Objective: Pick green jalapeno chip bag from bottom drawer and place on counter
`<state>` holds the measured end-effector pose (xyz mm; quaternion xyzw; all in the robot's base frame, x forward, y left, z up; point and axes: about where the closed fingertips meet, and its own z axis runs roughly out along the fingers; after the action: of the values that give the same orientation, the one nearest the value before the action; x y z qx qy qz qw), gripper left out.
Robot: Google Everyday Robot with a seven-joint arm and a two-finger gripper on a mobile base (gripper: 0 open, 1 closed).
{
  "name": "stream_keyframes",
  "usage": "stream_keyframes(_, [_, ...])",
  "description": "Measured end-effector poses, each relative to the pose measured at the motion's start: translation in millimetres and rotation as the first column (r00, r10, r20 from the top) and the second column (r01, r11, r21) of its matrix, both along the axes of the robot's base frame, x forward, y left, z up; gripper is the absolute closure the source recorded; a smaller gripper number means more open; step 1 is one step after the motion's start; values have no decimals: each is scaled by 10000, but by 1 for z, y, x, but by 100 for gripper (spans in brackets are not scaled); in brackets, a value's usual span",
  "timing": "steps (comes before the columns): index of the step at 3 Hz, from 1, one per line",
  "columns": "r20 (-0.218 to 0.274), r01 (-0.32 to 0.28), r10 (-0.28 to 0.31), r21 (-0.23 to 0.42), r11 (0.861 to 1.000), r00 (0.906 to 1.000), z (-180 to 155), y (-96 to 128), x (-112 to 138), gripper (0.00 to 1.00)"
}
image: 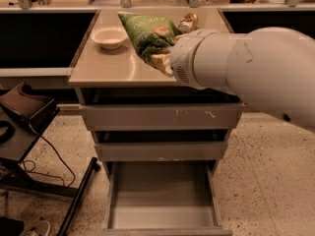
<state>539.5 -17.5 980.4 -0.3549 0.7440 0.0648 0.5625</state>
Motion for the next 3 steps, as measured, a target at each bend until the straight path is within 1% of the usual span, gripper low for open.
stream_keyframes(1, [613,-140,142,-36,9999,9980,18,-13,41,100])
stream_keyframes(2, [683,-209,222,-197,9996,9974,34,-33,104,100])
stream_keyframes(3, [57,222,-222,31,9997,9997,31,-62,168,100])
